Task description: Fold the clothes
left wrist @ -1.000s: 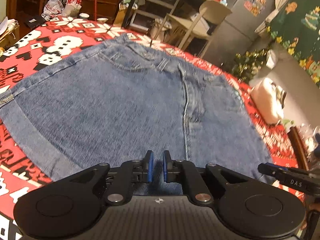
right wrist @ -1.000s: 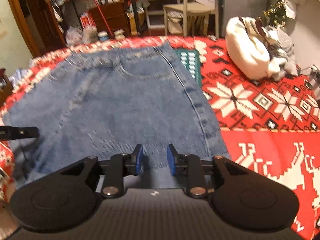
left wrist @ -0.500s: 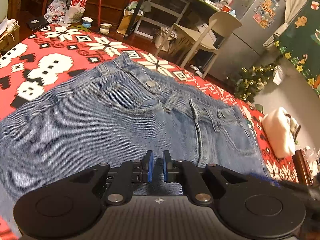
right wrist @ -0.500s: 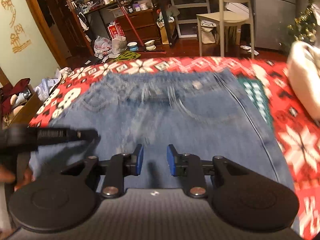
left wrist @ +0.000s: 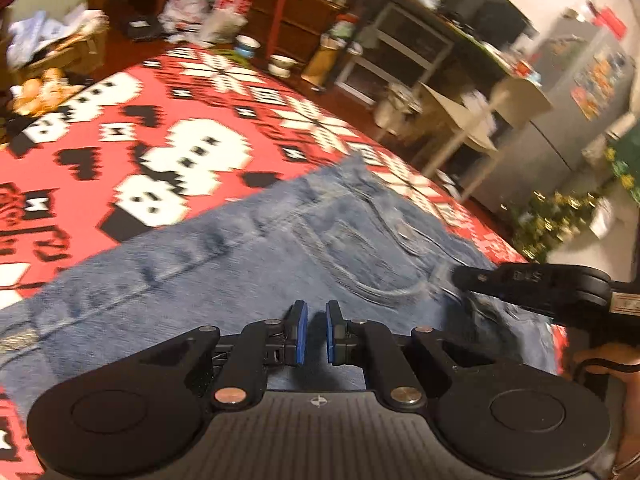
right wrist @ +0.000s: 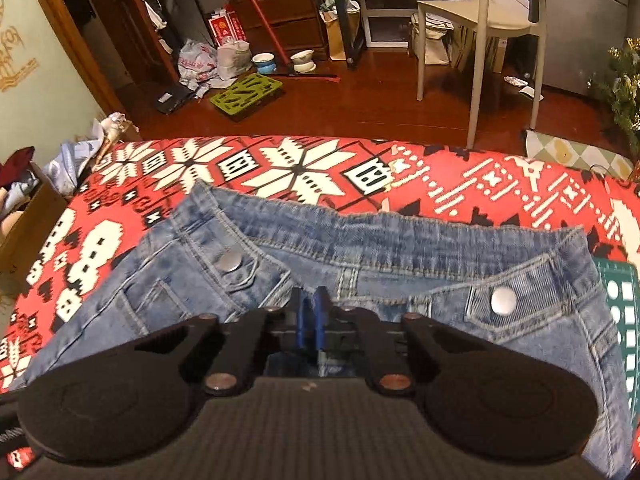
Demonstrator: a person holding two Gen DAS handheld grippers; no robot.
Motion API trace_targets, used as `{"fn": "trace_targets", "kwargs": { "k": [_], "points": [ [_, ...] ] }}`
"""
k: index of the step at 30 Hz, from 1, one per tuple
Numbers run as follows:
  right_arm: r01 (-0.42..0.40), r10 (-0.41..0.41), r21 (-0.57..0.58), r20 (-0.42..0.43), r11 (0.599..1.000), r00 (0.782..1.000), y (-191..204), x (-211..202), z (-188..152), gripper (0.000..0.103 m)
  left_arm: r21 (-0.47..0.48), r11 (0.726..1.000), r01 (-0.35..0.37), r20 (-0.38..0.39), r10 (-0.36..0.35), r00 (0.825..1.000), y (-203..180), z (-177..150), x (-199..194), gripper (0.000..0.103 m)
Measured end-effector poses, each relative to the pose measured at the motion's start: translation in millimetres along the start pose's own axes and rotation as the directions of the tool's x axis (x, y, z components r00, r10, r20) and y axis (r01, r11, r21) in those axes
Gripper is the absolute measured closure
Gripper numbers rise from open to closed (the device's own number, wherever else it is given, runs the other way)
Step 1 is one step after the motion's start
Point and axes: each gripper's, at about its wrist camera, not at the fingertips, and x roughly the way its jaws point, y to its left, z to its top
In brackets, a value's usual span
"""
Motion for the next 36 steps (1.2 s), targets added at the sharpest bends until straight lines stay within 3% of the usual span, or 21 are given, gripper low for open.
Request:
{"fn": "trace_targets", "kwargs": {
  "k": [5,12,16,25,30,36],
  "points": [
    [0.036,-0.036,-0.021,-0.004,0.999,0.999,-0.5,10.3,1.4,0.103,-0.005,0.999,-0.034,0.017,0.034,0.999,2.7,-2.4,-0.1,0.1],
    [0.032,-0.033,0.035,0.032,0.999,0.999,-5.9,-5.6,6.0,0.099,-0.062,0.998,-0.012,0.004,0.013,1.0,8.7,1.1,0.4,0.1],
    [0.004,-0.004,0.008,-0.001,1.0,1.0,-1.3,-13.2,-2.9,0.098,-0.069,0.998,-0.013,0.002,0.013,1.0,7.4,1.2,0.2,0.1],
    [0.065,-0.066,-0.068,-0.012,0.996,0.998,19.2,2.9,-8.7,0.101,-0.052,0.999,-0.013,0.002,0.013,1.0,5.9,1.6,0.9,0.1],
    [0.04,-0.038,-0.034,0.059,0.999,0.998,11.2,-47.9,-11.1,0.093,-0.048,0.999,-0.006,-0.004,0.005,1.0,4.7,2.0,0.2,0.1],
    [0.068,-0.064,-0.063,0.07,0.996,0.996,-1.7,-119.4,-46.5,0.089,-0.011,1.0,0.006,-0.026,-0.006,1.0,-1.9,-5.6,-11.4,0.099]
  ]
}}
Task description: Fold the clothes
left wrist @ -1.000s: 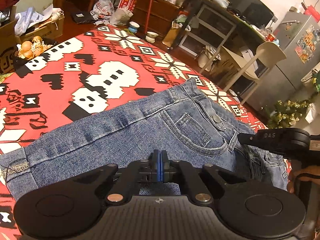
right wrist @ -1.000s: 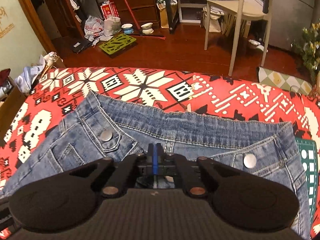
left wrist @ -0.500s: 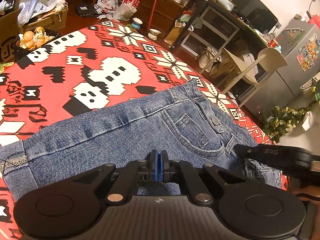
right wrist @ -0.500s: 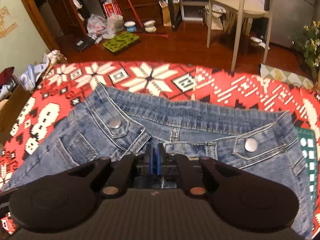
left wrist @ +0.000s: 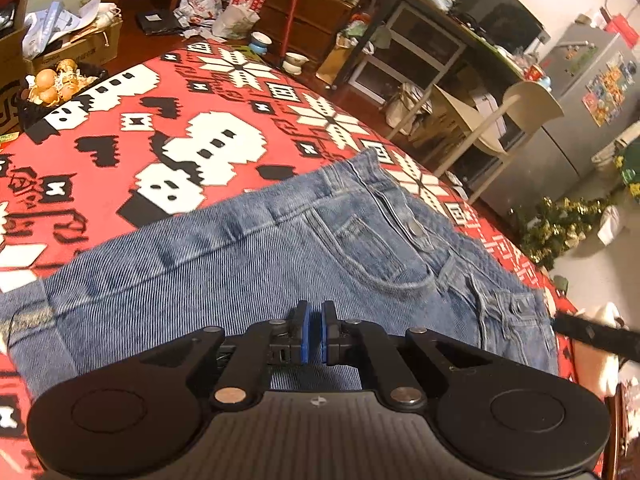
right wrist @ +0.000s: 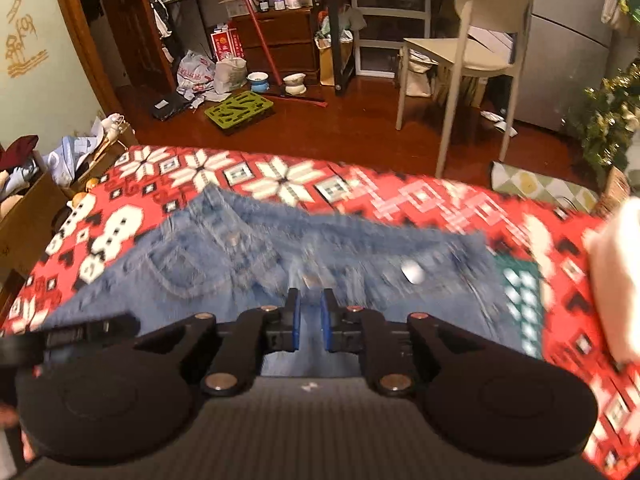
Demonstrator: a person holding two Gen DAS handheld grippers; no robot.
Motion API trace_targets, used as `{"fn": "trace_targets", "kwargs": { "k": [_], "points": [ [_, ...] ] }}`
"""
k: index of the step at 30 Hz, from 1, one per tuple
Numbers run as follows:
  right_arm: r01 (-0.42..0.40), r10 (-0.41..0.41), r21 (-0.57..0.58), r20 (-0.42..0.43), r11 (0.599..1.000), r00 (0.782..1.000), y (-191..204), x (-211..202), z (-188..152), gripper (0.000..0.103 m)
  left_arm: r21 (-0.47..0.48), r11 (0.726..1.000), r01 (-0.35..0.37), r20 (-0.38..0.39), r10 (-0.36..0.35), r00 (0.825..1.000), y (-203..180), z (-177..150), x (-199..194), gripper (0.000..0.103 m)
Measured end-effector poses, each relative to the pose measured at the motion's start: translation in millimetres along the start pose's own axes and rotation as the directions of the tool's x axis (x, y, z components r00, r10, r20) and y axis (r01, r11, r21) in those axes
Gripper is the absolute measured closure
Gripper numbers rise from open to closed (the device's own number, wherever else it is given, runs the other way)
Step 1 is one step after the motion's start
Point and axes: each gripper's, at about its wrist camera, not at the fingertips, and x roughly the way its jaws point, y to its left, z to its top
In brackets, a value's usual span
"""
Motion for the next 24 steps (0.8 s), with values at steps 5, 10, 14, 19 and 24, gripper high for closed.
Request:
{"fn": "trace_targets", "kwargs": {
  "k": [5,10,14,19,24],
  "points": [
    [0.017,-0.017,0.021,-0.003,1.0,1.0,-18.5,-47.8,-53.6,0.086,0.066,0.998,-0.016,-0.013,0.017,1.0,-1.9,-15.1,-20.4,0.093],
    [0.027,-0.026,0.048,-0.002,0.999,1.0,-34.7,-80.9,-111.5,0.083,0.031,0.999,-0.026,-0.015,0.027,1.0,10.0,-25.5,-33.7,0.075],
    [0.053,-0.054,0.029,0.022,0.998,0.998,-44.6,-101.7,-143.6,0.077,0.022,0.998,-0.057,-0.012,0.057,0.998,19.9,-30.0,-46.2,0.074],
    [0.084,-0.084,0.01,0.098,0.996,0.992,-62.0,-125.9,-165.8,0.072,-0.031,0.997,-0.074,0.036,0.075,0.997,44.9,-20.8,-68.2,0.061],
    [0.047,-0.058,0.085,0.133,0.995,0.989,-85.3,-133.6,-169.3,0.068,-0.18,0.98,-0.087,0.035,0.094,0.995,80.8,-11.1,-80.1,0.061]
  ]
}}
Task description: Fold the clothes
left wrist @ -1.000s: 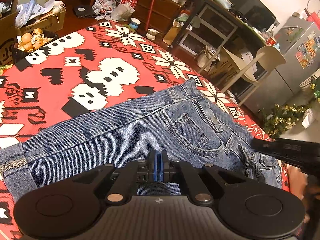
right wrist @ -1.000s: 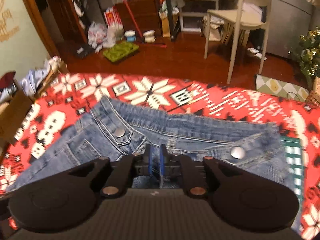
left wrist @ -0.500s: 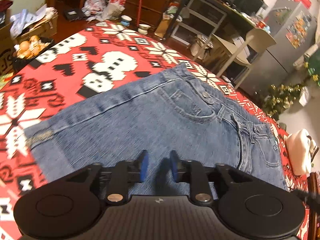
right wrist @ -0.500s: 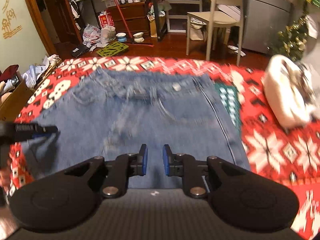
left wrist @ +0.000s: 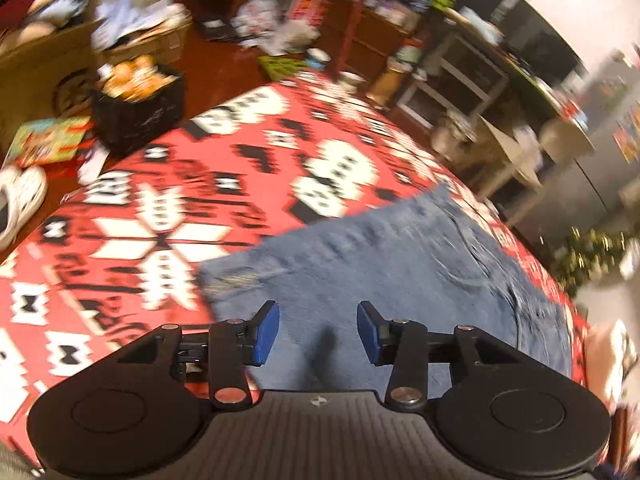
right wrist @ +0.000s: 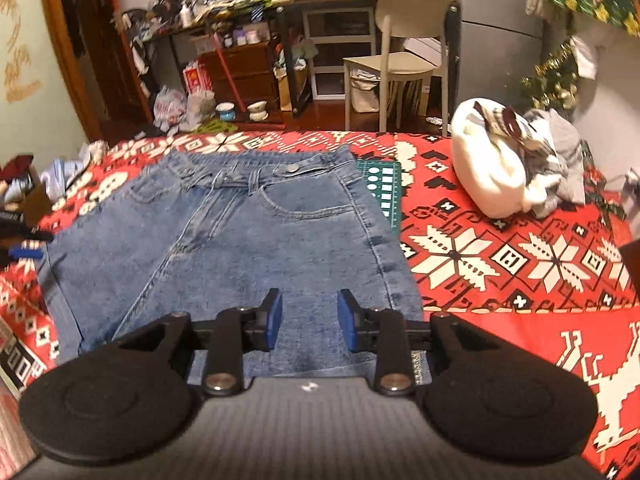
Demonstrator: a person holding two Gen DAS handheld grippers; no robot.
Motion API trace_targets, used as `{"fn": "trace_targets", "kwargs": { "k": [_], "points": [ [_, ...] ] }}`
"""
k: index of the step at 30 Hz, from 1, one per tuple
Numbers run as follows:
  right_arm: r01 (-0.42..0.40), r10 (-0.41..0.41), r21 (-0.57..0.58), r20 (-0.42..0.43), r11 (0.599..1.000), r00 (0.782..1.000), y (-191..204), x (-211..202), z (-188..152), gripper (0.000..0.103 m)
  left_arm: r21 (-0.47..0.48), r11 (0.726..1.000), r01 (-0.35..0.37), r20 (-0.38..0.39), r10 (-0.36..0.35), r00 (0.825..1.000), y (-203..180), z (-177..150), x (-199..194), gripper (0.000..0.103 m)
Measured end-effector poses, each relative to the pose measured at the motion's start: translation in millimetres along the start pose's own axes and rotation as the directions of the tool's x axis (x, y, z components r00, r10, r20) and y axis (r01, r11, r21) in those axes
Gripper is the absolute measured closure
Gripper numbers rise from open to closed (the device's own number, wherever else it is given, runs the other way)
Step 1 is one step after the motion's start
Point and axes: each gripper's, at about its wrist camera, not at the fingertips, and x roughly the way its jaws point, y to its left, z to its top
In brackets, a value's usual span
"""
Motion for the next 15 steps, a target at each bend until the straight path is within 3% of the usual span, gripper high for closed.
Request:
{"fn": "trace_targets", "kwargs": {
  "k": [6,11,15],
  "points": [
    [-0.046,0.047,0.063,-0.008,0.997,0.999,-10.8,11.2,1.9,0.066,-0.183,0.983,0.002,-0.007,-0.004,1.0,29.8,8.1,-4.4,0.061],
    [-0.069,0.07,0.108,-0.011,0.992,0.997,-16.7,16.1,1.8,0.062,-0.235,0.97,-0.057,0.032,0.067,0.997,41.3,12.5,-10.6,0.06],
    [-0.083,0.085,0.139,-0.006,0.987,0.996,-21.1,19.8,2.4,0.061,-0.249,0.965,-0.088,0.043,0.102,0.994,47.4,13.8,-5.9,0.066]
  ]
}}
